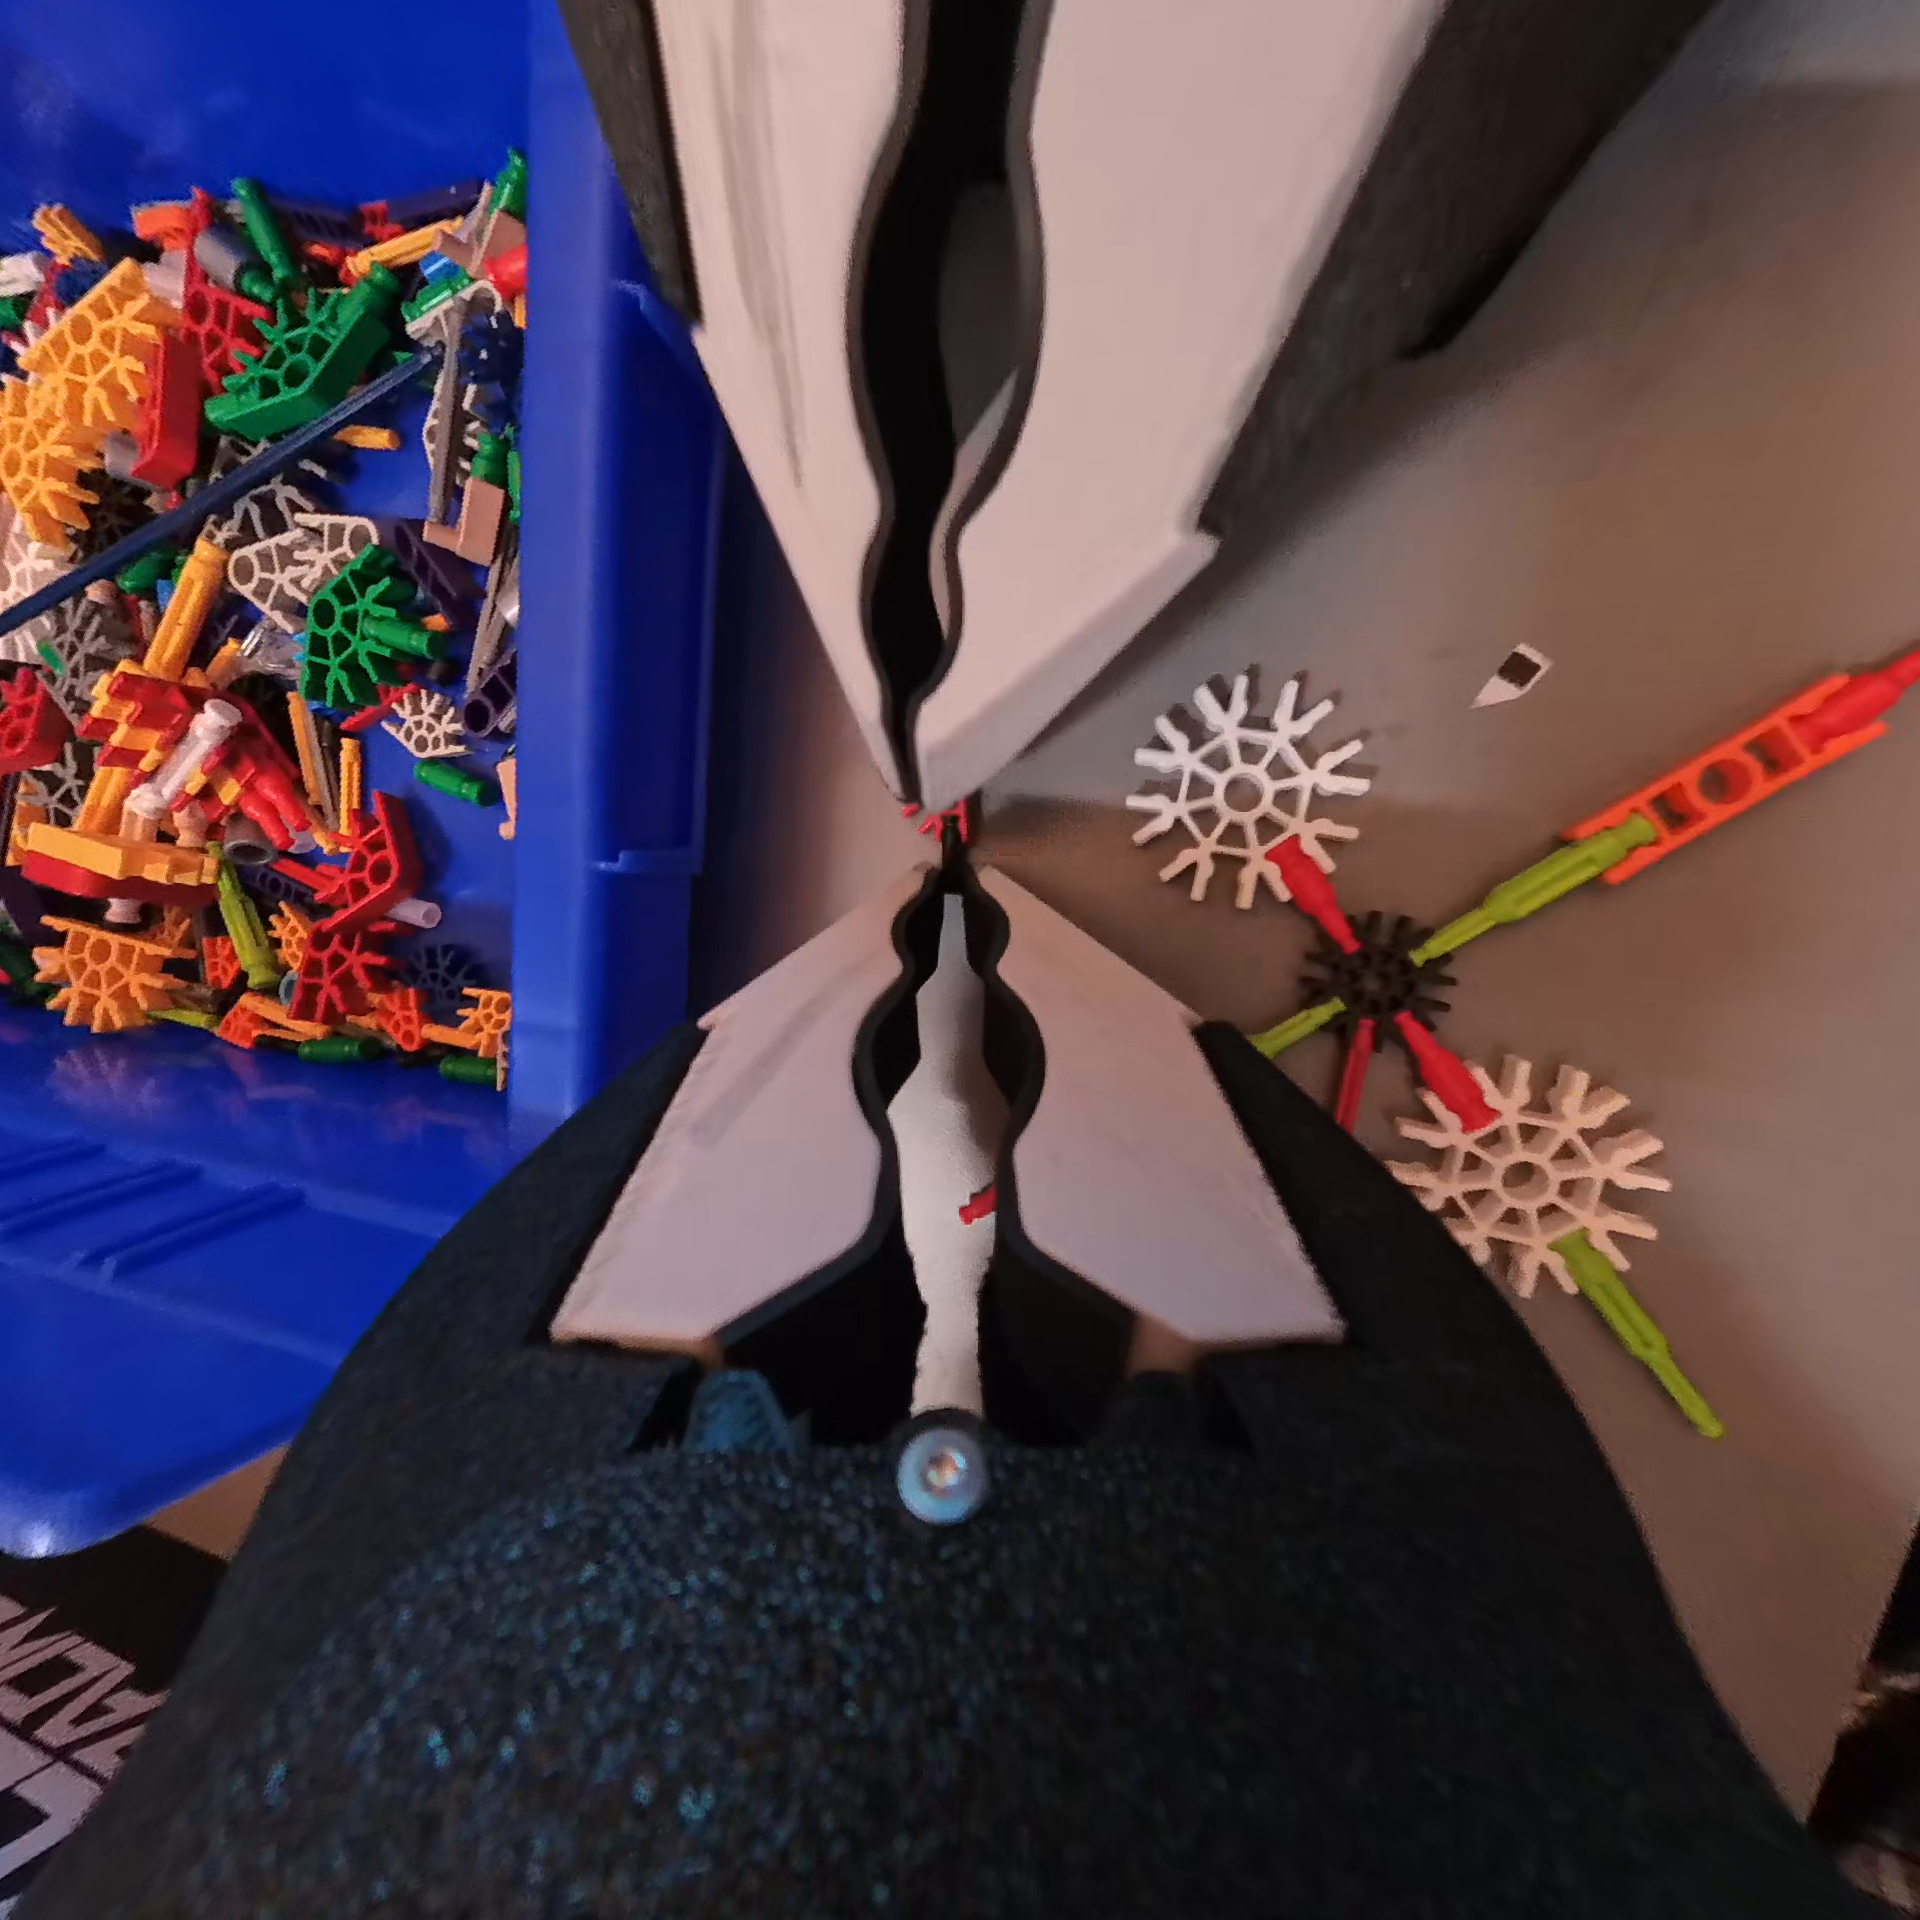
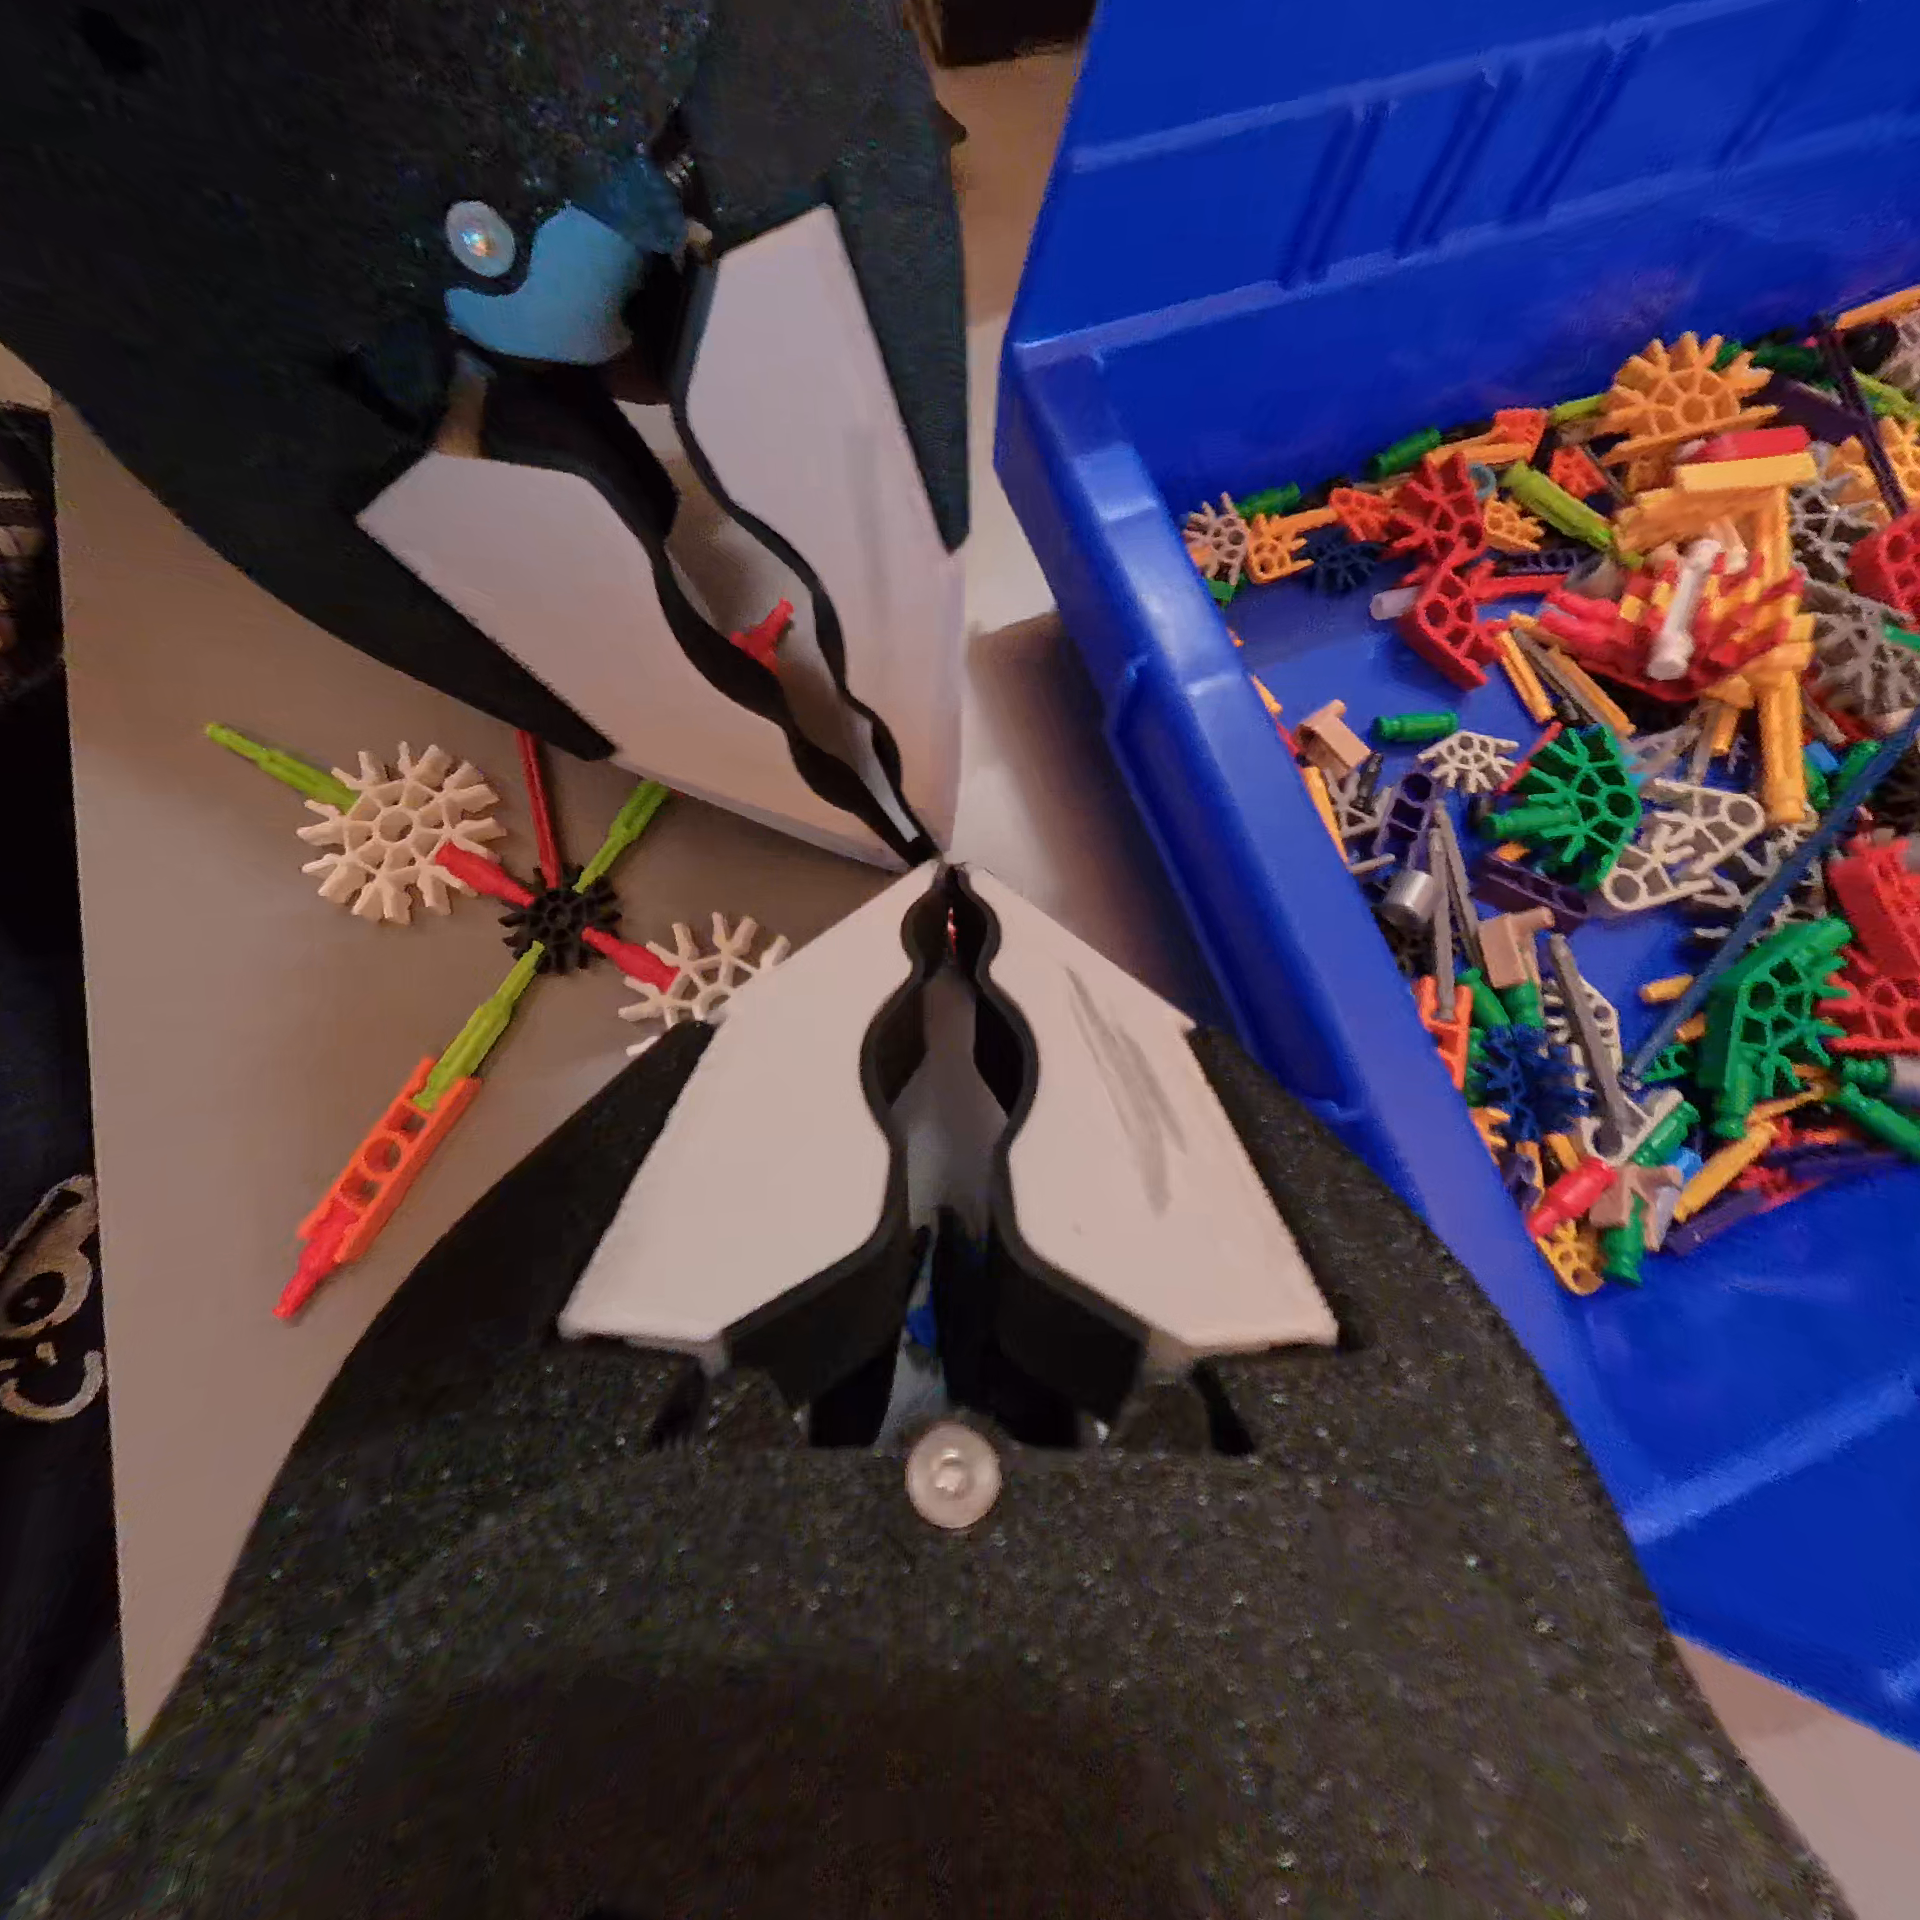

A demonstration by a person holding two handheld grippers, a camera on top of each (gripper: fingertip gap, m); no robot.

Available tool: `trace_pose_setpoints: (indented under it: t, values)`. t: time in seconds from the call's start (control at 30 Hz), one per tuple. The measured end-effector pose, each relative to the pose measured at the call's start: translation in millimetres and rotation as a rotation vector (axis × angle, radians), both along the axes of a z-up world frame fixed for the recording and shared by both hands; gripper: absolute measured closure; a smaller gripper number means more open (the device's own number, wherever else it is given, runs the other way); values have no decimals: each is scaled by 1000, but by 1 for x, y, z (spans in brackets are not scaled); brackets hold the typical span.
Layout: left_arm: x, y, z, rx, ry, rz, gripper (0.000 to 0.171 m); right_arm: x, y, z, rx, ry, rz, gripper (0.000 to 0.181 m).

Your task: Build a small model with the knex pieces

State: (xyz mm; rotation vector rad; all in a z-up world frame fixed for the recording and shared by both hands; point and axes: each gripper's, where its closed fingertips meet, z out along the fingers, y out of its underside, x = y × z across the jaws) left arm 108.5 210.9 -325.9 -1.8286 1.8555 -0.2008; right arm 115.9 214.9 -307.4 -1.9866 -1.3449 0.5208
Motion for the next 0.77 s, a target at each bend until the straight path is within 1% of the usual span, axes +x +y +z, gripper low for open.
trace_pose_setpoints:
  t: [0.1, 0.2, 0.3, 0.37, 0.47, 0.57, 0.63, 0.77]
  values:
    - [-1, 0, 0, 1, 1, -1, 168, 1, 2, -9, 14, -51, 2, 181]
    - [-3, 1, 2, 3, -4, -1, 163, 2, 3, -4, 4, -11, -11, 181]
    - [-2, 0, 8, -29, -43, 6, 162, 5, 4, -7, 1, -22, -15, 181]
    - [0, 2, 12, -49, -76, 21, 164, 7, 5, -14, 6, -64, -16, 181]
    - [6, -1, 13, -93, -106, 23, 168, 4, 2, -14, 1, -51, -5, 181]
    - [6, 1, 7, -75, -73, 22, 171, 4, 2, -14, -4, -45, -6, 181]
    - [7, -3, 4, -98, -67, 10, 171, 5, 2, -15, -6, -39, -9, 181]
    - [6, -2, 3, -81, -47, 6, 171, 5, 2, -15, -9, -32, -9, 181]
